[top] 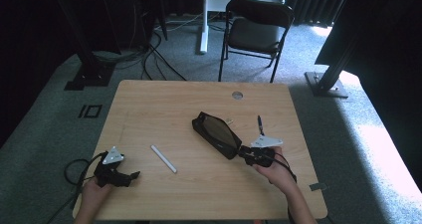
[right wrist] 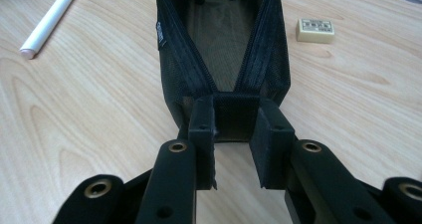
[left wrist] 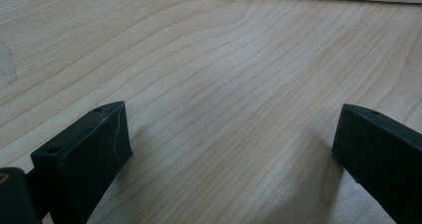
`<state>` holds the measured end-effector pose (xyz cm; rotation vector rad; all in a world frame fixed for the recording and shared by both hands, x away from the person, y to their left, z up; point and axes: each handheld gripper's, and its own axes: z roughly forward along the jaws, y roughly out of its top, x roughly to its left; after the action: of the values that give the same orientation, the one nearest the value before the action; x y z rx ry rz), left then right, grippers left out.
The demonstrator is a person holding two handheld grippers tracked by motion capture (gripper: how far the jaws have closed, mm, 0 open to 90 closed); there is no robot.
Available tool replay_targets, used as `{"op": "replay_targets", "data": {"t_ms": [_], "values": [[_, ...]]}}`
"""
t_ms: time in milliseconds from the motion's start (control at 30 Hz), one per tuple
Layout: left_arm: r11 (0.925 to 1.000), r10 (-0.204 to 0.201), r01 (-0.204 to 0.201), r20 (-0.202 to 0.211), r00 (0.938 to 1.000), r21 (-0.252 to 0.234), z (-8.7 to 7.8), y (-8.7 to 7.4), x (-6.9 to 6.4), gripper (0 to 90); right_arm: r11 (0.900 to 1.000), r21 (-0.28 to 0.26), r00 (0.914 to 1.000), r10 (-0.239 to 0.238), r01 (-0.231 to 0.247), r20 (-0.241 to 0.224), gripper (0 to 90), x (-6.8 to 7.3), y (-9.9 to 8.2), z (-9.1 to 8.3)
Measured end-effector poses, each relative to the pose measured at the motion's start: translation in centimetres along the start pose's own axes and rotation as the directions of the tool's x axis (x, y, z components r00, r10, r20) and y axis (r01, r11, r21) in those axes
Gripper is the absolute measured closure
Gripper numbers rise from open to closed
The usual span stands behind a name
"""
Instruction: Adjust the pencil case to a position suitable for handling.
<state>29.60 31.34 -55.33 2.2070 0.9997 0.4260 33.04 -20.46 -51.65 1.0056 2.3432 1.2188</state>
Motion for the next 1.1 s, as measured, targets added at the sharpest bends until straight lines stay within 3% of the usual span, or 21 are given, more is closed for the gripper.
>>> {"op": "replay_targets", "data": {"t_ms": [1100], "values": [[1.0000, 0.002, -0.002, 0.000, 1.0000, 0.001, 0.0, 0.0, 0.0, 2.2, 0.9945, -0.006, 0.9939, 0.105, -0.105, 0.032, 72.9, -1.8, -5.2, -7.1]]}}
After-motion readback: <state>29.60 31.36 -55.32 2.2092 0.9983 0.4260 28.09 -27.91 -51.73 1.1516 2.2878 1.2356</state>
